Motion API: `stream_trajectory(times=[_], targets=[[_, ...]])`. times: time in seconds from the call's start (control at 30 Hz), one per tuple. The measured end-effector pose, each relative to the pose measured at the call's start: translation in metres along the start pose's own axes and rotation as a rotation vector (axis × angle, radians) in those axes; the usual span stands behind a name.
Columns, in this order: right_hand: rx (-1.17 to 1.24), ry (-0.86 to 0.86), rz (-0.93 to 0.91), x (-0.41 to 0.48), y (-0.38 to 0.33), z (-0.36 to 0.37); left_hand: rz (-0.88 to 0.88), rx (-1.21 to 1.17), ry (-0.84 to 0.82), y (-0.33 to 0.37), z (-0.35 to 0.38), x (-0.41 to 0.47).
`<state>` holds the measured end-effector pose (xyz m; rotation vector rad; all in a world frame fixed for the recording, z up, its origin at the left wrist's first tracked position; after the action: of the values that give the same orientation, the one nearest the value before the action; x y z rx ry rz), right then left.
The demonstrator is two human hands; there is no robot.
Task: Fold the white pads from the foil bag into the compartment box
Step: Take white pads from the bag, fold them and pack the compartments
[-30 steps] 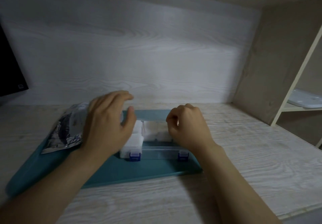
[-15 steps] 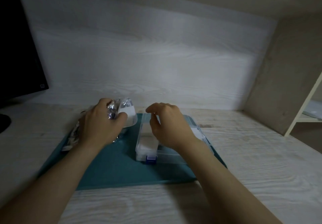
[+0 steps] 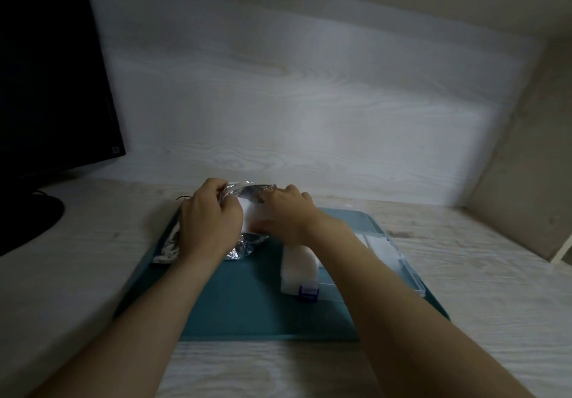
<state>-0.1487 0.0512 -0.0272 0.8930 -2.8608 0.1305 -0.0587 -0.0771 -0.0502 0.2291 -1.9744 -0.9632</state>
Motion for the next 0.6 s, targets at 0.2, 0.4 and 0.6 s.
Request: stream_trajectory(times=[0.2,0.4,0.6], targets=[[0.031,-0.003,0.169,0.008,0.0,-0.002,-0.053,-0.013,0.006,-0.001,0.0,0.0],[0.311,0.154,0.226,-0.002,0.006,-0.012,-0.042,0.03,-0.021,0.001,0.0,-0.001],[0.655,0.291,0.253,-0.02,0.013,-0.029,0.026,0.163,-0.047,0.003,0.003,-0.001]])
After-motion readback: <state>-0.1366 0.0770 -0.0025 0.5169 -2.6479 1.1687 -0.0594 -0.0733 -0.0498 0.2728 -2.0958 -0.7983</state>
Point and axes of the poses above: each hand's wrist, its own x-axis towards the middle knuckle, its own z-axis out of the palm, y = z × x, the point moved 3 cm from there along x, towards the middle knuckle, and after that the axes turned 11 degrees about z, right-handed, at the moved point
